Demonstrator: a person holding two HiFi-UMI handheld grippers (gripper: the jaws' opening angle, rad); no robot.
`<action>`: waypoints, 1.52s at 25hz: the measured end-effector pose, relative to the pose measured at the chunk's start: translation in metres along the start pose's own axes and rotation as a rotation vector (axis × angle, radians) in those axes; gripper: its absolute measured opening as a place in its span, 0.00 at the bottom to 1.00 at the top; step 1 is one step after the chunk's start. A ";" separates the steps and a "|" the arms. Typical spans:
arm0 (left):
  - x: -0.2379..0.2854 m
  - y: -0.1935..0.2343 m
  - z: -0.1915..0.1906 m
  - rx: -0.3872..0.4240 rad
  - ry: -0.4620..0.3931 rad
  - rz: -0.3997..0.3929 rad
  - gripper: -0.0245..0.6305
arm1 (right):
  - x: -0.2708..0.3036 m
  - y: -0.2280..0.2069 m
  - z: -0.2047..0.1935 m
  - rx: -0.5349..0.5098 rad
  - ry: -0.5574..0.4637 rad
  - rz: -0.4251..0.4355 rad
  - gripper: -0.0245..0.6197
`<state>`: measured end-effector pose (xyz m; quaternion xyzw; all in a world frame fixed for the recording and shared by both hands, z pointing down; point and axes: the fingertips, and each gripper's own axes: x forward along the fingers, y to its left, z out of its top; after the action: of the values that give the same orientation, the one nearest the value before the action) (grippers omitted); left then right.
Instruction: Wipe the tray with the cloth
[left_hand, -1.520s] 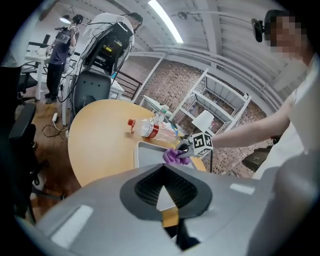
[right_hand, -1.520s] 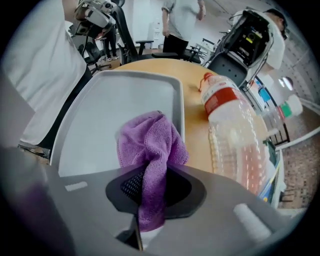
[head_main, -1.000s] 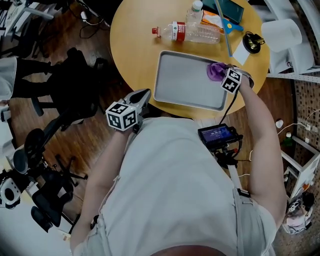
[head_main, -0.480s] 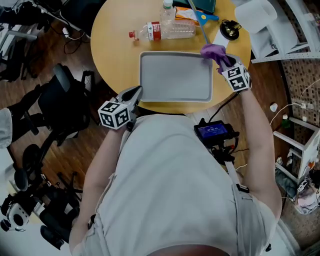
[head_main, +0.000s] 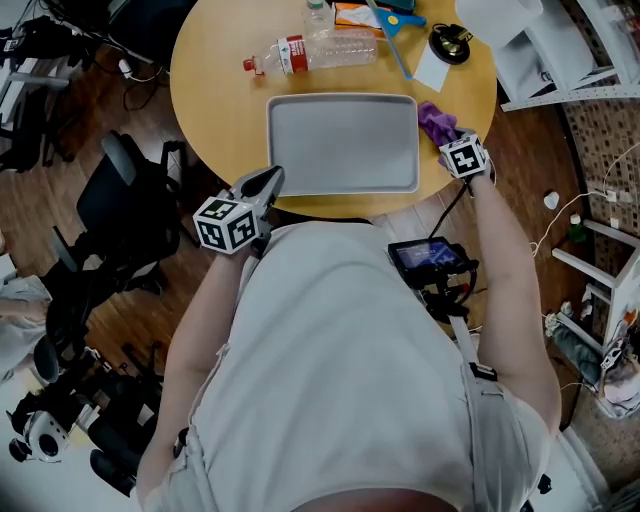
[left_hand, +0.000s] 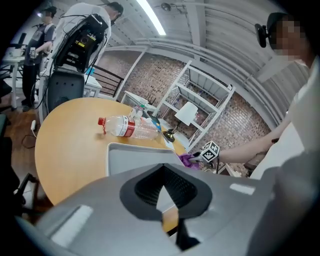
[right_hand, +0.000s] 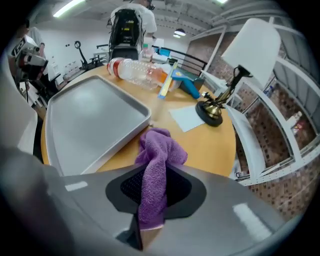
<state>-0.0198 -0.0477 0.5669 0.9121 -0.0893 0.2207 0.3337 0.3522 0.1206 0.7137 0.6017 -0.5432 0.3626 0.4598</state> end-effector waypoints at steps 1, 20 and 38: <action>-0.003 0.000 0.000 -0.001 -0.001 0.007 0.04 | 0.009 0.010 -0.005 -0.013 0.028 0.026 0.14; 0.003 -0.012 0.035 0.043 -0.069 -0.036 0.04 | -0.147 0.010 0.065 0.132 -0.506 -0.039 0.04; 0.031 -0.033 0.074 0.072 -0.092 -0.157 0.04 | -0.192 0.070 0.103 0.048 -0.665 0.096 0.04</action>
<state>0.0437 -0.0715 0.5121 0.9368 -0.0249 0.1550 0.3126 0.2482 0.0853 0.5125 0.6713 -0.6826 0.1805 0.2256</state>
